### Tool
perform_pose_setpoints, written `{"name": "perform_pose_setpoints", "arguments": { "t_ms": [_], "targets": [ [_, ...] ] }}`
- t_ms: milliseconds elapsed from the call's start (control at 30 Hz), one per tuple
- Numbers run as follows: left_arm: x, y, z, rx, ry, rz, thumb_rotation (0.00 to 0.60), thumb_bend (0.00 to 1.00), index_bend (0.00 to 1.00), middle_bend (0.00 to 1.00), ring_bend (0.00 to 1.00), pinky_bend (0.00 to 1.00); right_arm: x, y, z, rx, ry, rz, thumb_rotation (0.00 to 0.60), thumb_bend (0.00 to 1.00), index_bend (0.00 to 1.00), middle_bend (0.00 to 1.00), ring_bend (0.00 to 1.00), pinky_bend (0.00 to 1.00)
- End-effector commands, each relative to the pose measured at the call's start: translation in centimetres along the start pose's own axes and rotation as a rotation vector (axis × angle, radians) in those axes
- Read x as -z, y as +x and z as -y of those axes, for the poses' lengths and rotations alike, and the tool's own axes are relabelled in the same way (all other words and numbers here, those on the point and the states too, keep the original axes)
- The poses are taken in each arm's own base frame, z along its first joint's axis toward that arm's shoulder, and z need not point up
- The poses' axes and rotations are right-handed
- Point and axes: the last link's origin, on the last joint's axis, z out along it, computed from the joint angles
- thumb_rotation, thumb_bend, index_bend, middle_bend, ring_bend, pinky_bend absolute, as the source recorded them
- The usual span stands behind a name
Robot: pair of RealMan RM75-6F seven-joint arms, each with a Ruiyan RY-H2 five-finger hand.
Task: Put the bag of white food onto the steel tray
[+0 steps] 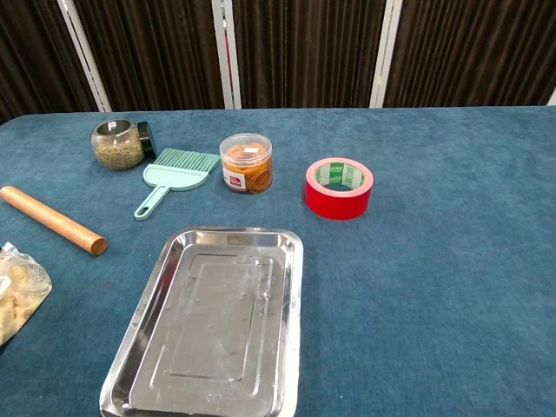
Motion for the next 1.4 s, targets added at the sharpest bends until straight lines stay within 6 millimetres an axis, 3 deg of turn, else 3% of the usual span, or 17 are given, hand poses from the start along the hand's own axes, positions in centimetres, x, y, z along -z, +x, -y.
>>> {"name": "perform_pose_setpoints", "arguments": {
  "t_ms": [33, 167, 200, 333, 500, 700, 833, 967, 1067, 1167, 1267, 1400],
  "targets": [
    [-1.7, -0.8, -1.5, -0.027, -0.018, 0.019, 0.6, 0.21, 0.18, 0.13, 0.12, 0.26, 0.0, 0.0, -0.1, 0.0, -0.002, -0.001, 0.6, 0.3, 0.0, 0.0, 0.0, 0.09],
    [-2.6, -1.3, -2.6, -0.038, 0.0, -0.021, 0.6, 0.35, 0.57, 0.59, 0.55, 0.63, 0.0, 0.1, -0.1, -0.005, -0.004, -0.002, 0.6, 0.3, 0.0, 0.0, 0.0, 0.09],
    [-2.7, -1.2, -2.8, -0.032, 0.005, -0.038, 0.6, 0.36, 0.62, 0.64, 0.59, 0.67, 0.0, 0.1, -0.2, -0.005, -0.004, -0.002, 0.6, 0.3, 0.0, 0.0, 0.0, 0.09],
    [-2.3, 0.0, -3.4, 0.014, 0.003, -0.122, 0.6, 0.37, 0.67, 0.7, 0.65, 0.71, 0.0, 0.1, -0.2, -0.005, -0.004, 0.0, 0.6, 0.3, 0.0, 0.0, 0.0, 0.09],
    [-1.3, 4.4, -4.4, 0.104, -0.051, -0.265, 0.6, 0.37, 0.66, 0.69, 0.64, 0.71, 0.0, 0.0, -0.1, 0.0, 0.001, 0.0, 0.6, 0.3, 0.0, 0.0, 0.0, 0.09],
    [-1.0, 10.5, -7.9, 0.172, -0.181, -0.428, 0.6, 0.35, 0.61, 0.63, 0.6, 0.66, -0.1, -0.1, 0.0, 0.003, 0.002, 0.002, 0.6, 0.3, 0.0, 0.0, 0.0, 0.09],
    [-1.8, 12.5, -10.7, 0.169, -0.251, -0.454, 0.6, 0.3, 0.47, 0.47, 0.44, 0.53, -0.1, 0.0, 0.0, 0.004, 0.0, 0.0, 0.6, 0.3, 0.0, 0.0, 0.0, 0.09],
    [-2.6, 12.9, -13.2, 0.152, -0.297, -0.408, 0.6, 0.23, 0.14, 0.14, 0.17, 0.34, -0.1, 0.1, -0.2, 0.0, -0.005, -0.002, 0.6, 0.3, 0.0, 0.0, 0.0, 0.09],
    [-2.7, 12.9, -14.3, 0.141, -0.304, -0.385, 0.6, 0.21, 0.02, 0.02, 0.06, 0.24, -0.1, 0.2, -0.3, -0.004, -0.005, -0.004, 0.6, 0.3, 0.0, 0.0, 0.0, 0.09],
    [-2.8, 12.7, -14.5, 0.131, -0.293, -0.37, 0.6, 0.19, 0.0, 0.0, 0.0, 0.16, -0.1, 0.2, -0.4, -0.006, -0.004, -0.007, 0.6, 0.3, 0.0, 0.0, 0.0, 0.09],
    [-2.7, 12.5, -14.1, 0.125, -0.271, -0.363, 0.6, 0.18, 0.0, 0.0, 0.0, 0.14, 0.0, 0.2, -0.4, -0.006, -0.002, -0.007, 0.6, 0.3, 0.0, 0.0, 0.0, 0.09],
    [-1.9, 12.1, -11.9, 0.148, -0.217, -0.35, 0.6, 0.17, 0.0, 0.0, 0.0, 0.14, 0.0, 0.2, -0.3, -0.003, 0.0, -0.007, 0.6, 0.3, 0.0, 0.0, 0.0, 0.09]
  ]
}}
